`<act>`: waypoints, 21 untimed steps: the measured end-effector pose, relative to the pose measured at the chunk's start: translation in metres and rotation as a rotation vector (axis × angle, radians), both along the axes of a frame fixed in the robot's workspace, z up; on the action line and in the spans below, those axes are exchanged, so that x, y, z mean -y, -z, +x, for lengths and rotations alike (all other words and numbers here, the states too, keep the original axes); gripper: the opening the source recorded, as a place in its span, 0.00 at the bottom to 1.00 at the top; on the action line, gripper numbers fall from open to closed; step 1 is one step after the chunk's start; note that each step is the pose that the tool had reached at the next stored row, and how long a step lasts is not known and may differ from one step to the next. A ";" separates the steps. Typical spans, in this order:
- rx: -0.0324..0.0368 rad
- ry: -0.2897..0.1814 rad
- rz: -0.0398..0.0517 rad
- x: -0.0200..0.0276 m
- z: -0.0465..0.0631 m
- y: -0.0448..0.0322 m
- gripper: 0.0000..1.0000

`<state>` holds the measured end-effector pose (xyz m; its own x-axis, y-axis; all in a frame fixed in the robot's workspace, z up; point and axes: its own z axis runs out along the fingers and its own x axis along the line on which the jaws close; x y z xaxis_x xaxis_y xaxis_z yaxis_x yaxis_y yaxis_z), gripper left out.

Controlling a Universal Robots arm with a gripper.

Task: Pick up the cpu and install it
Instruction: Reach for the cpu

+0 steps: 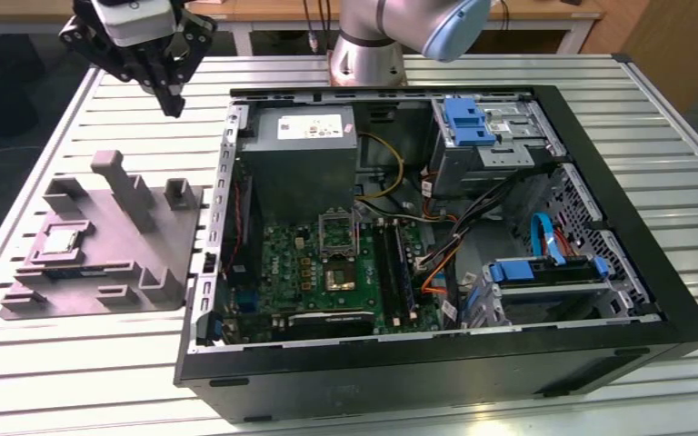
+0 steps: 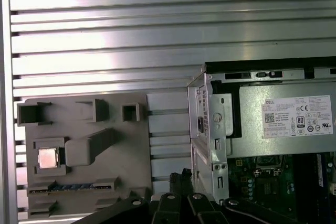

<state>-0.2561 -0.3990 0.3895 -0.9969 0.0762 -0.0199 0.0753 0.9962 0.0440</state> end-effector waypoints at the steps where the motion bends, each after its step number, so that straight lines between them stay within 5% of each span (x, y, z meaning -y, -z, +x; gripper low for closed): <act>1: -0.0009 0.000 -0.0001 0.0000 0.000 0.0001 0.11; 21: -0.0042 0.000 0.0000 0.0000 -0.007 0.0012 0.11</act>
<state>-0.2635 -0.3989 0.3883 -0.9970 0.0762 -0.0157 0.0754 0.9962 0.0437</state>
